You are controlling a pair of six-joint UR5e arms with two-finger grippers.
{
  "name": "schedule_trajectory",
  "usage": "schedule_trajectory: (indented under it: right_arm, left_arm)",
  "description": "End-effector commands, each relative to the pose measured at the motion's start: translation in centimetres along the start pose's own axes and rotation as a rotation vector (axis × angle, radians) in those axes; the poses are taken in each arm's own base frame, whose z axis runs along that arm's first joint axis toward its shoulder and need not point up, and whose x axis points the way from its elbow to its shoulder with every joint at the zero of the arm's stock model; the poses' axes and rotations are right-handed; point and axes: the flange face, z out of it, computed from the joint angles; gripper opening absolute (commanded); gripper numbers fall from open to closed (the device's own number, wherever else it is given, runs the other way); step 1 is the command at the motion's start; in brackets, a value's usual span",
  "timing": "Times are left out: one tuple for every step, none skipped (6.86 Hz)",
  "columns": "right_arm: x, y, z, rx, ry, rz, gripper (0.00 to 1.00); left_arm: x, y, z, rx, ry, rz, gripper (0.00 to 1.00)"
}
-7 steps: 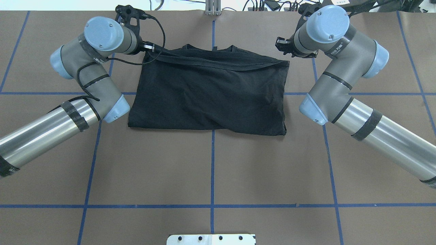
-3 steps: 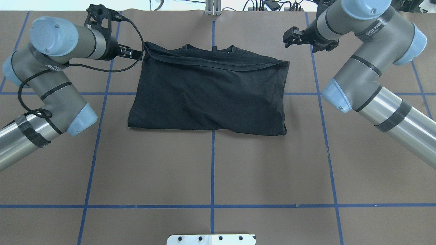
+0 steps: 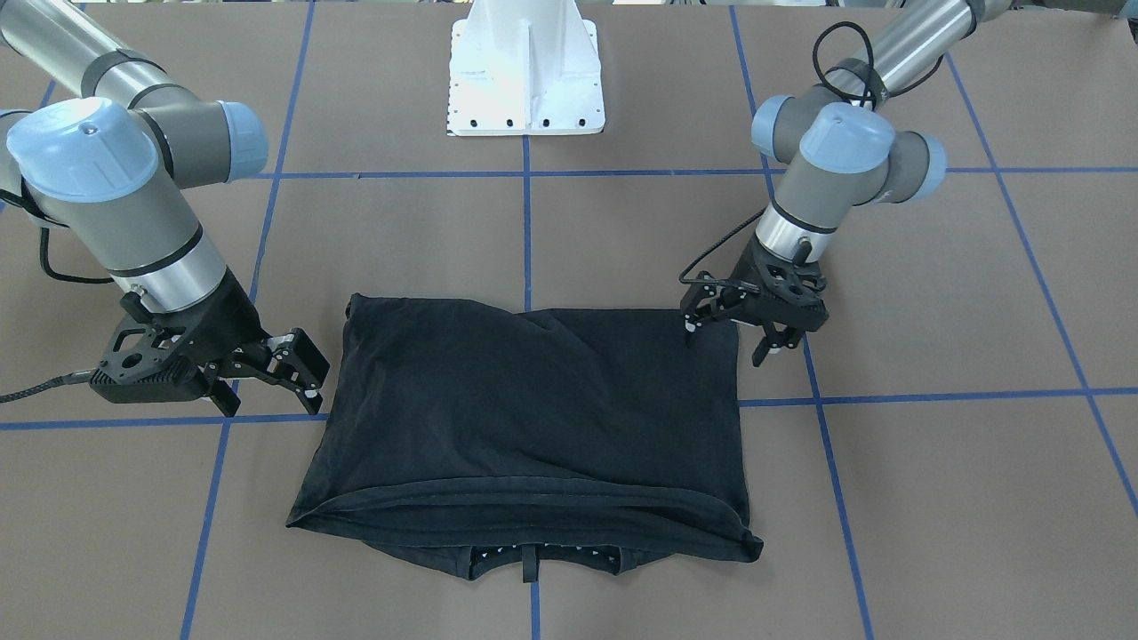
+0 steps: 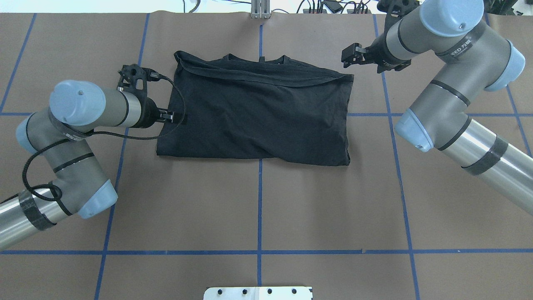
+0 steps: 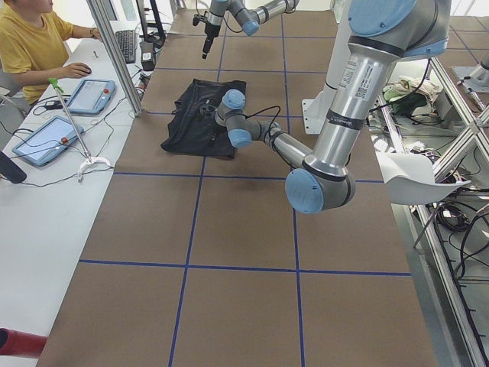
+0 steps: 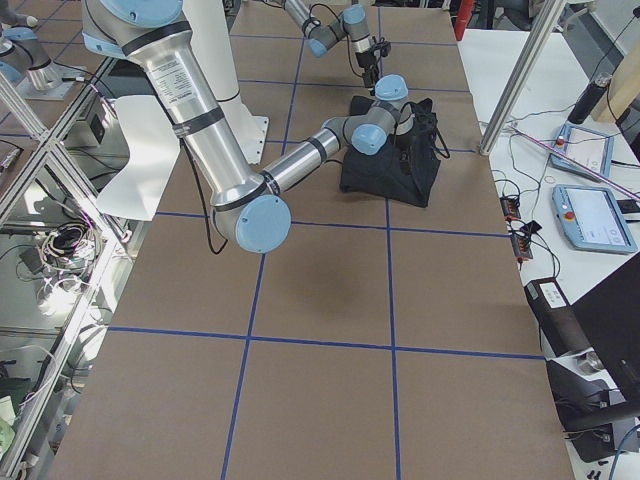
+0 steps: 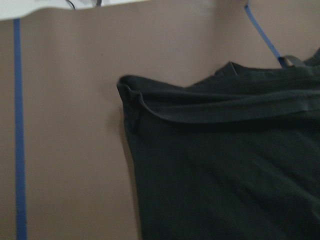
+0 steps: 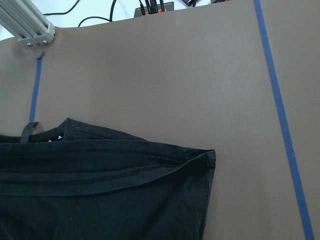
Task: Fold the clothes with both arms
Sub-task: 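Move the left gripper to the folded shirt's nearest side edge and grasp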
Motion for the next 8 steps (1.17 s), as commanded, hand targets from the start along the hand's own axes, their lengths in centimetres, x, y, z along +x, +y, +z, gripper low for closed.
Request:
schedule_trajectory:
  right_arm:
    - [-0.3,0.3,0.0,-0.001,-0.006,-0.004,1.0]
    - [-0.3,0.3,0.0,-0.001,-0.006,-0.005,1.0]
    - [-0.3,0.3,0.1,-0.003,-0.005,-0.009,1.0]
    - [-0.3,0.4,0.1,-0.004,-0.006,-0.009,1.0]
    - [-0.3,0.4,0.1,-0.003,-0.005,-0.008,1.0]
    - [-0.2,0.4,0.2,0.003,0.0,-0.01,1.0]
    - [-0.2,0.5,0.3,0.003,0.002,-0.01,1.0]
    - [-0.2,0.5,0.3,0.003,0.002,-0.01,1.0]
  left_arm:
    - [-0.3,4.4,1.7,-0.063,-0.004,-0.022,1.0]
    - [-1.3,5.0,1.9,-0.073,-0.02,-0.021,1.0]
    - [-1.9,5.2,1.9,-0.075,-0.027,-0.018,1.0]
    - [-2.4,5.6,2.0,-0.081,-0.034,-0.015,0.99]
    - [-2.4,5.6,2.1,-0.082,-0.035,-0.017,0.99]
    - [-2.3,5.6,2.1,-0.081,-0.034,-0.019,0.89]
    - [-2.2,5.5,2.1,-0.08,-0.032,-0.028,0.69]
    - [-2.0,5.6,1.9,-0.08,-0.028,-0.028,0.46]
